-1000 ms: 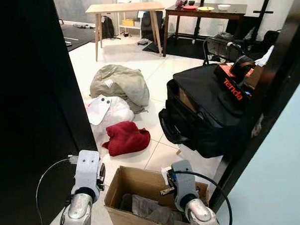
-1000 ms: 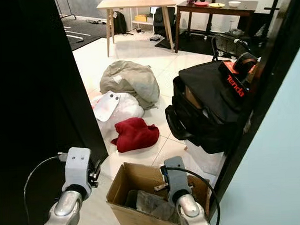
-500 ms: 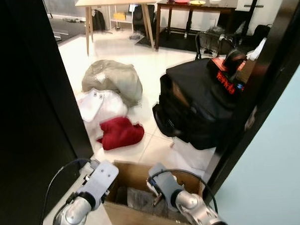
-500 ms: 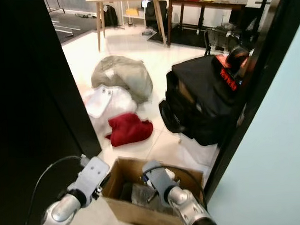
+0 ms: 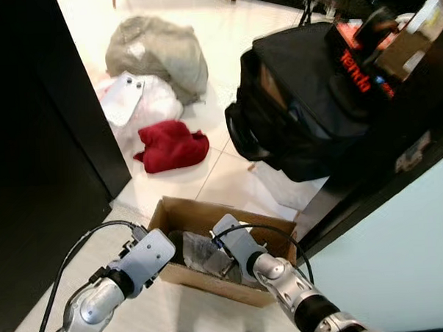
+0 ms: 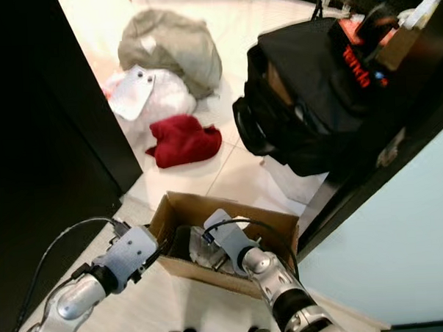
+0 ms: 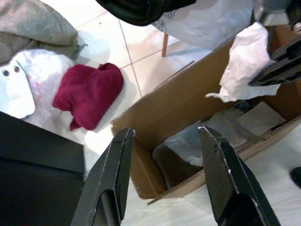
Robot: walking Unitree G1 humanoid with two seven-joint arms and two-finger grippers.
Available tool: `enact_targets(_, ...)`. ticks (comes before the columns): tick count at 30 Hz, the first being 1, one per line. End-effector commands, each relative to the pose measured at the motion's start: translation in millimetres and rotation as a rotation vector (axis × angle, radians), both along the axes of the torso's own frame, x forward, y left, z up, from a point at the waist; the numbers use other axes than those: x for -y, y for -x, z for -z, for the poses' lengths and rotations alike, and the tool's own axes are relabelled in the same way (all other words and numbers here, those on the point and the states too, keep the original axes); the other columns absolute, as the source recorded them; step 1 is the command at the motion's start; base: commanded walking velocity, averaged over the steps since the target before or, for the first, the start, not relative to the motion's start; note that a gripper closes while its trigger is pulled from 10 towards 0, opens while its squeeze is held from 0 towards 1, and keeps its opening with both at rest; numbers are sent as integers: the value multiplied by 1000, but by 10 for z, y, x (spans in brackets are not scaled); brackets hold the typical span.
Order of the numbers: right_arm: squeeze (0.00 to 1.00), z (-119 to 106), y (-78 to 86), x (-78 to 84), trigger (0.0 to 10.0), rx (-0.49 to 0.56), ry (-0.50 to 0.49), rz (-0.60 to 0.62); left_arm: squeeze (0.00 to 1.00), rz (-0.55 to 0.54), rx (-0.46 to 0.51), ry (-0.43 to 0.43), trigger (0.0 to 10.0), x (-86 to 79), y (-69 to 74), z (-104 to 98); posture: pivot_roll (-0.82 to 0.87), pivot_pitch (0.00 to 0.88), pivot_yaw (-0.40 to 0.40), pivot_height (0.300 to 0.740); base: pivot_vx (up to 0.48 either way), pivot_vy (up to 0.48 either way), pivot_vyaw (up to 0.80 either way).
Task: Clean up the room
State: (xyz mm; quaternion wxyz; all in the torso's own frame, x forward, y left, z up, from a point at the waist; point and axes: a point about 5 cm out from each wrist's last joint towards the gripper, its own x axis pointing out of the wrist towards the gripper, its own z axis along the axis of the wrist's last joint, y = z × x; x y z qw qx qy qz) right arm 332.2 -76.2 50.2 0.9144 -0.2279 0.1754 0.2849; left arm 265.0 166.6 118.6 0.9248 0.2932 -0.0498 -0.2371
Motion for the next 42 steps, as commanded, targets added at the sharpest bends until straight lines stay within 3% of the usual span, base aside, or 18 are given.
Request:
enact_targets(1,0,125,67,51,10000,-58,3,17,0,-1,-16,30,10000,-14,61,-4,69,461,-53,740,0,0,0)
enact_targets(6,0,147,49,91,10000,-101,-15,60,0,74,-9,44,10000,84,148,16,73,472,-55,740,0,0,0)
enact_targets(13,0,186,89,32,10000,-149,-15,-3,0,179,-48,2,10000,152,276,68,72,474,-54,740,0,0,0)
enact_targets(42,0,183,54,102,10000,-157,-7,34,0,279,-81,-9,10000,216,343,64,77,453,-44,740,0,0,0)
